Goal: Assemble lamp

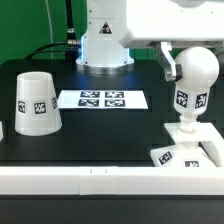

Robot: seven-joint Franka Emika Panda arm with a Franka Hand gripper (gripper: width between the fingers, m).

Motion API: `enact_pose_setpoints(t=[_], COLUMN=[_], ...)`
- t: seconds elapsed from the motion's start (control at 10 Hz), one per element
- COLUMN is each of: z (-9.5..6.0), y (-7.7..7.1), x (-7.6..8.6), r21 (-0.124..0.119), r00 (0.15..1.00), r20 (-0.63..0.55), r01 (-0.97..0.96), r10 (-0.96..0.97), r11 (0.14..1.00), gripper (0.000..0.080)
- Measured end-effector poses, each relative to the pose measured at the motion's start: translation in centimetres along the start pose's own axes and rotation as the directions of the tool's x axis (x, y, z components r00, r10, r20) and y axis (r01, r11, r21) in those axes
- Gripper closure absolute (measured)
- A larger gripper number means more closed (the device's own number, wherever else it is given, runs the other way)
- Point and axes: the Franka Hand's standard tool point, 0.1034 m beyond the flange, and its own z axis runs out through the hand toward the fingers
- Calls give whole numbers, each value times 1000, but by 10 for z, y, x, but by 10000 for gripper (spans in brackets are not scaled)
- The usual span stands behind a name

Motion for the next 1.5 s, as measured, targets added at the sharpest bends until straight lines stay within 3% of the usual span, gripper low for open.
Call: enact_pose_setpoints(t=[0.7,1.5], z=[-2,11], y=[1,-5], x=[2,-8], r21=[-3,4], r00=[1000,1000], r20=[-11,4], r01=[0,2], r10=[0,-2], r11=[1000,1000], gripper=[222,222])
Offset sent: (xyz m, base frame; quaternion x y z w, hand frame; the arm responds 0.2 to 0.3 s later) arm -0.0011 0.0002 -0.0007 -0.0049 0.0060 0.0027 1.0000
